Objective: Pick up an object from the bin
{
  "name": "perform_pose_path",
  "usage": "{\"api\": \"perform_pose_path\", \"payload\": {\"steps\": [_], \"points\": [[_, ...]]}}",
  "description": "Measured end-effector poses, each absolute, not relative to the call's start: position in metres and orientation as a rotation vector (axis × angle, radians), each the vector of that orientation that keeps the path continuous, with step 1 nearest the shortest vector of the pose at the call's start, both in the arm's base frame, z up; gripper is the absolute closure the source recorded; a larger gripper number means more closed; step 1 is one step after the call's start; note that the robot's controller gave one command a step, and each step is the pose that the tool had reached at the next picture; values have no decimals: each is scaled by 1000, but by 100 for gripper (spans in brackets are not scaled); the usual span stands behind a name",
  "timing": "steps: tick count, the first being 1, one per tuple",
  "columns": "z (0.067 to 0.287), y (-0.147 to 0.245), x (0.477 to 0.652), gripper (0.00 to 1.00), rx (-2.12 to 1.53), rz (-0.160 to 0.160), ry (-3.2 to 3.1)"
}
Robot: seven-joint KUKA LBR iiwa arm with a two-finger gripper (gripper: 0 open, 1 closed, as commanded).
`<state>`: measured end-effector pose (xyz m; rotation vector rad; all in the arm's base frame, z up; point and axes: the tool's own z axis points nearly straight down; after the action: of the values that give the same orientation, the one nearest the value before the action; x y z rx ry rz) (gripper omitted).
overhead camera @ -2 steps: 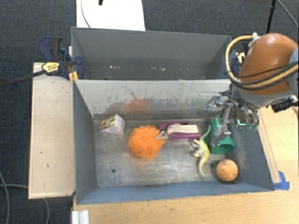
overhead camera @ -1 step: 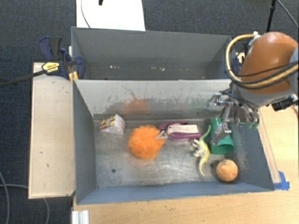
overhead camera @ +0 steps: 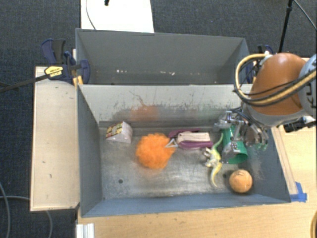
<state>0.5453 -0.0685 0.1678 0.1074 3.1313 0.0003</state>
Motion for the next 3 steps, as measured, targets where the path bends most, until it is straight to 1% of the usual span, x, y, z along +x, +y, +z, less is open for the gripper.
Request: {"api": "perform_pose_path", "payload": {"steps": [1,2,3], "points": [[116,-62,540,0,181,1,3131],[87,-85,533,0,93,12,3116],[85,-124,533,100,-107,5,3087]]}}
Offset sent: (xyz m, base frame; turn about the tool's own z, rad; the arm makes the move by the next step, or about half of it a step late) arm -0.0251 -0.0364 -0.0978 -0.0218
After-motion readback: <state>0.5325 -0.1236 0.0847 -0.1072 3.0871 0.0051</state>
